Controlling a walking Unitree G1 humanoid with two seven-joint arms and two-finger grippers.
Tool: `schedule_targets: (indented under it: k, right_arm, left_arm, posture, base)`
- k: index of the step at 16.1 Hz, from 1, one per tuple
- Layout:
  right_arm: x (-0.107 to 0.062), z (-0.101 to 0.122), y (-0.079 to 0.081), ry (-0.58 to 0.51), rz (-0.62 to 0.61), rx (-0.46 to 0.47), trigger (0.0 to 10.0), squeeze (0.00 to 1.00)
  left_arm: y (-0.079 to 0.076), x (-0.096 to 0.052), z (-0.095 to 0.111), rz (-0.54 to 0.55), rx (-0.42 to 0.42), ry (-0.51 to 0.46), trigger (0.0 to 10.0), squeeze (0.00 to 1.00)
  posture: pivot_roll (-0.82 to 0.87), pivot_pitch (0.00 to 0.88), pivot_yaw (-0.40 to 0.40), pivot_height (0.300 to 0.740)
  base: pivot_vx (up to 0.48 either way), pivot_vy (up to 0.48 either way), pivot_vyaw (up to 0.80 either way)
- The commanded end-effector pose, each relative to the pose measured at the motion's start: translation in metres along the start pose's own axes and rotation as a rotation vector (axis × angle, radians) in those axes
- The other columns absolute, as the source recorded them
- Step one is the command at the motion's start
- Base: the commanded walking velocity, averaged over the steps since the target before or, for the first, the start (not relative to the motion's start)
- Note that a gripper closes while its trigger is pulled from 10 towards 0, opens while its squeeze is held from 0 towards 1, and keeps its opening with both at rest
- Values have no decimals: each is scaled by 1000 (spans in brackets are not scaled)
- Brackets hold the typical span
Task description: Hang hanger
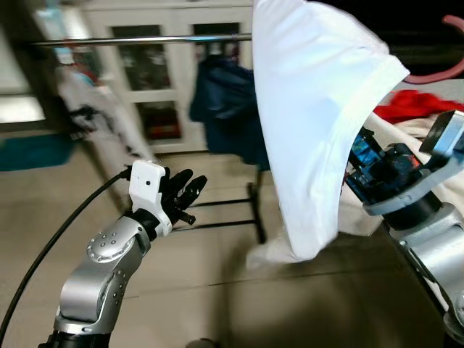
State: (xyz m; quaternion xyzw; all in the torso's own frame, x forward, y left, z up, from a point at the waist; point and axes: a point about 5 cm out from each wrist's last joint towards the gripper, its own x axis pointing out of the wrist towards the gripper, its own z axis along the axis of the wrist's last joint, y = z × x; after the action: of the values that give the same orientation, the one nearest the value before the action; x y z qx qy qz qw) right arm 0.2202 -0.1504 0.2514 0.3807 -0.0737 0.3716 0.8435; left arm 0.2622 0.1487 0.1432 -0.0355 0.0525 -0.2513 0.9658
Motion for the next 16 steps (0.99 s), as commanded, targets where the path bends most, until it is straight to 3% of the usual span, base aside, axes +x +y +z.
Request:
schedule_targets:
  k: [1,10,13,16]
  right_arm:
    - [2,-4,-3,19,-21,-18,10000,0]
    - [4,-14,-7,54,-58,2,10000,0]
    - [1,-18,-28,68,-232,-52,10000,0]
    - [-1,-24,-39,87,-309,-67,10000,0]
  left_arm:
    - [-1,2,2,-11,8,1,10000,0]
    - [-6,-4,-4,-10,1,22,10000,0]
    - [-7,-3,-6,-20,7,35,10000,0]
    - [-8,0,-6,-34,16,39,10000,0]
  posture:
    - [-82,0,31,740]
    - [-87,0,16,740]
    - [-96,0,27,740]
    - [-100,0,31,740]
  base:
    - [0,0,650]
    - [0,0,655]
    - [0,0,644]
    - [0,0,654]
